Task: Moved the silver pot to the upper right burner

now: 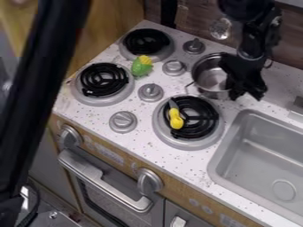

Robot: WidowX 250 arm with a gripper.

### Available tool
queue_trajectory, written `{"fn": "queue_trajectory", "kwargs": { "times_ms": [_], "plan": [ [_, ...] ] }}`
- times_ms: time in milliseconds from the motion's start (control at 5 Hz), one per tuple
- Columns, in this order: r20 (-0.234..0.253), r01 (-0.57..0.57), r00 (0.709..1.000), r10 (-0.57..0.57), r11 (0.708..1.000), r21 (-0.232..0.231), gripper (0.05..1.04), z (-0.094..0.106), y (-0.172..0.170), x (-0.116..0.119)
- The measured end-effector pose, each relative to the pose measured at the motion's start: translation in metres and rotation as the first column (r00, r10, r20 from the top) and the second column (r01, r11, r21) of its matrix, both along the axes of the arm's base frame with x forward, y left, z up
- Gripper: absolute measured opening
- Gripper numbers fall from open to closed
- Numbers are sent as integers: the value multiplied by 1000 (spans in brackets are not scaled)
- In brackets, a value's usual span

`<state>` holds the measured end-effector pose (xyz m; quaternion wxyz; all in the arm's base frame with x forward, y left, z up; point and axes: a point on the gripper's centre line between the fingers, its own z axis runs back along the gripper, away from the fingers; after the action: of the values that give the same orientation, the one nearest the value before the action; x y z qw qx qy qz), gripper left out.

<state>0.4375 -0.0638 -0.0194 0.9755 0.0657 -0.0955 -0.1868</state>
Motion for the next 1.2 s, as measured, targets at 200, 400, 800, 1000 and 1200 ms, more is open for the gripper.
{"fn": "queue_trajectory", "kwargs": {
  "times_ms": [200, 400, 800, 1000, 1200],
  "plan": [
    [25, -10, 1000, 11, 1000, -24, 71, -9, 4, 17],
    [67, -1, 998, 6, 997, -74, 71, -3, 12, 36],
    [59, 13, 998, -7, 995, -98, 71, -11, 12, 62],
    [73, 10, 997, -4, 996, -94, 87, -11, 16, 66],
    [81, -5, 997, 16, 991, -131, 236, -13, 12, 66]
  ]
}}
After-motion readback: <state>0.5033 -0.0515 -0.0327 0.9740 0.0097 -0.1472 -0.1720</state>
